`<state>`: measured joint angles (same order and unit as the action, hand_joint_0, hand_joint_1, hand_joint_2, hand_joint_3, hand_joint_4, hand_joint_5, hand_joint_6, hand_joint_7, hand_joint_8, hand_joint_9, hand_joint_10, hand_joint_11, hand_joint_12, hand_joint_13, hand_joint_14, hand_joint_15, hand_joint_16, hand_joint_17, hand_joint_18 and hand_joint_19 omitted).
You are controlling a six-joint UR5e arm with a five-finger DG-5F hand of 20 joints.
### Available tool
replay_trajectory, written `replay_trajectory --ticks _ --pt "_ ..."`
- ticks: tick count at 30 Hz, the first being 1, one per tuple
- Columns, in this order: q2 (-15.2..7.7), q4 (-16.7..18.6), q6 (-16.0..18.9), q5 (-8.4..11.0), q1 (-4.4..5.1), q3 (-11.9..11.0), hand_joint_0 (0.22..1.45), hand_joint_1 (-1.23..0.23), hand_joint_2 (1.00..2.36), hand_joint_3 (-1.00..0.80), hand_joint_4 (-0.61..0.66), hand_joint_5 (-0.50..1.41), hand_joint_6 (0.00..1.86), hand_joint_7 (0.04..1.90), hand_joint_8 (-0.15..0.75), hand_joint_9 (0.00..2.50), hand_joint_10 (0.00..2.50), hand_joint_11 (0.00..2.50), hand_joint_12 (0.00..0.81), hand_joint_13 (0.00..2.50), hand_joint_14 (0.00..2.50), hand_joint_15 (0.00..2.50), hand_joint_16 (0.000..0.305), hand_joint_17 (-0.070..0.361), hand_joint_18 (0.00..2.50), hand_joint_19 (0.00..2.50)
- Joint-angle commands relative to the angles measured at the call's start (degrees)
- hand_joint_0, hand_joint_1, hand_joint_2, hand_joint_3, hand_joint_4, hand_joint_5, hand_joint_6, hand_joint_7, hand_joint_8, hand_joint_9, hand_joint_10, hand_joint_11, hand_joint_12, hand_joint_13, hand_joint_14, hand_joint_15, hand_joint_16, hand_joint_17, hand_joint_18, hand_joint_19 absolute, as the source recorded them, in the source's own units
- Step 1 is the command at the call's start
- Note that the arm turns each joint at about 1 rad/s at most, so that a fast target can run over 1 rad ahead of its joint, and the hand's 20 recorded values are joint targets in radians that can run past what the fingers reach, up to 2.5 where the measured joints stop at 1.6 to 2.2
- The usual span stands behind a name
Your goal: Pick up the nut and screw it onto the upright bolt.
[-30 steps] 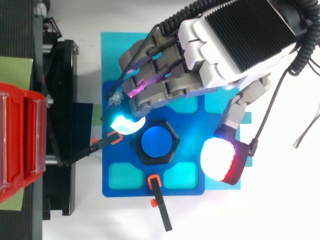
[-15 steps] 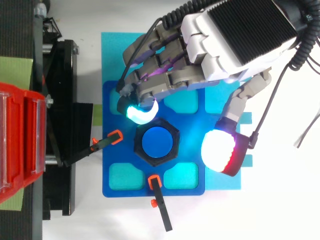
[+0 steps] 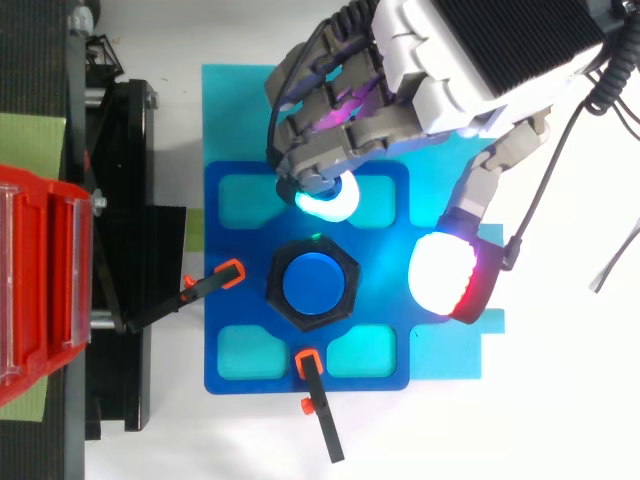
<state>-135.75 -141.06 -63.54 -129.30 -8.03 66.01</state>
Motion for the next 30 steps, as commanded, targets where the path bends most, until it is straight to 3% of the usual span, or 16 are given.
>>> replay_trajectory --ticks 1,2,8,12,19,25,30 --pt "0.05 0.09 0.00 -0.07 -0.14 0.00 0.47 -0.26 1.00 -0.50 0.17 0.05 0.54 1.48 0.329 1.31 0.00 0.00 0.326 0.93 0.00 0.04 0.043 0.097 0.81 0.36" --pt "0.05 0.17 0.00 -0.07 -0.23 0.00 0.47 -0.26 1.00 -0.50 0.19 0.05 0.50 1.55 0.340 1.31 0.00 0.00 0.328 0.93 0.00 0.04 0.043 0.098 0.80 0.35" --pt "0.05 1.23 0.17 -0.25 -0.32 -0.09 0.46 -0.26 1.00 -0.50 0.31 -0.06 0.50 0.99 0.332 1.15 0.00 0.00 0.355 0.85 0.00 0.04 0.047 0.106 0.70 0.33" --pt "0.05 2.02 0.70 -1.56 -0.50 -0.97 0.45 -0.26 1.00 -0.50 0.25 -0.12 0.50 0.71 0.309 1.03 0.00 0.00 0.362 0.77 0.00 0.00 0.049 0.110 0.64 0.32" --pt "-0.04 2.02 1.05 -3.50 -1.02 -3.17 0.44 -0.26 1.00 -0.50 0.22 -0.15 0.50 0.61 0.295 0.95 0.00 0.00 0.362 0.72 0.00 0.00 0.050 0.113 0.58 0.29" --pt "-0.04 1.84 0.79 -2.62 -0.32 -3.17 0.44 -0.26 1.00 -0.50 0.22 -0.15 0.50 0.60 0.294 0.93 0.00 0.00 0.361 0.70 0.00 0.00 0.050 0.113 0.55 0.27" --pt "-0.04 2.02 0.35 -1.13 0.30 -1.76 0.44 -0.26 1.00 -0.50 0.22 -0.15 0.50 0.60 0.295 0.92 0.00 0.00 0.363 0.69 0.00 0.00 0.050 0.113 0.54 0.28"
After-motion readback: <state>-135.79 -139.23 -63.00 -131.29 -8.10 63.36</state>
